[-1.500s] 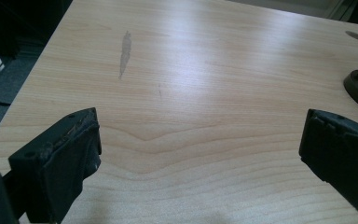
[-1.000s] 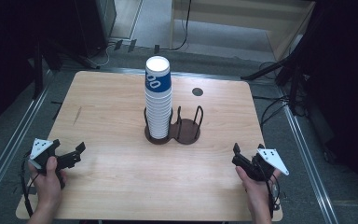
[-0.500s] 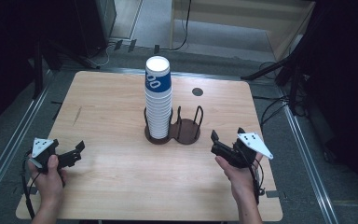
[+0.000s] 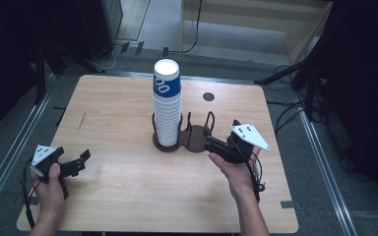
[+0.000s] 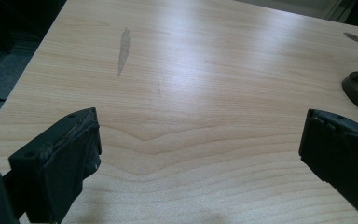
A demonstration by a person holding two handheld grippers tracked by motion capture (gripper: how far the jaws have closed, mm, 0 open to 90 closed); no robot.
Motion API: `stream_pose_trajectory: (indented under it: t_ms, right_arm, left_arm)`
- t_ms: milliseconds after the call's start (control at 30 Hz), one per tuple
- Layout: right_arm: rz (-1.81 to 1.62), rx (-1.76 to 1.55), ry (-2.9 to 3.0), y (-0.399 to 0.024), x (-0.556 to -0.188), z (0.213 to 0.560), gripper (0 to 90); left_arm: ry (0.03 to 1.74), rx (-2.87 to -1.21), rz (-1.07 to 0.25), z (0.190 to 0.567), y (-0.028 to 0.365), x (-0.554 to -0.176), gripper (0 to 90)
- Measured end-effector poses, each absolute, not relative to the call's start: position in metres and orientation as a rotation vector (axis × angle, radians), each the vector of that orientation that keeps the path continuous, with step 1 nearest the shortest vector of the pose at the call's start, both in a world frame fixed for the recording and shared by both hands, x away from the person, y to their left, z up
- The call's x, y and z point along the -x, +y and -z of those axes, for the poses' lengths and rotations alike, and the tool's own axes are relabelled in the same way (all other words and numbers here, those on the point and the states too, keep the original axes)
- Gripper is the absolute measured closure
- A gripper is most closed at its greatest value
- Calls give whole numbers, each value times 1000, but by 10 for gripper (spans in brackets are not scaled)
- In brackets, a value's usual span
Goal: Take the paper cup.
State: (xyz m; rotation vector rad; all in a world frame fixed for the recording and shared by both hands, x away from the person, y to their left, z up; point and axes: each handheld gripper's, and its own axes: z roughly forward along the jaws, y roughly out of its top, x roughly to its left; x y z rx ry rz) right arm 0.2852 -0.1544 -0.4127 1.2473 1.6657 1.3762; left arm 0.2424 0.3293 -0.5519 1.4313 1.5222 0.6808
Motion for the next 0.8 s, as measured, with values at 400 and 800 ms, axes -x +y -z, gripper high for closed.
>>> stream_pose_trajectory:
  t_ms: [400, 800]
  right_arm:
    - [-1392, -1214, 1678, -129, -293, 405, 69]
    - [-1420, -1173, 1683, -108, -296, 392, 69]
  left_arm:
    - [1514, -1450, -672, 552, 328, -243, 0]
    - [1511, -1453, -669, 552, 328, -243, 0]
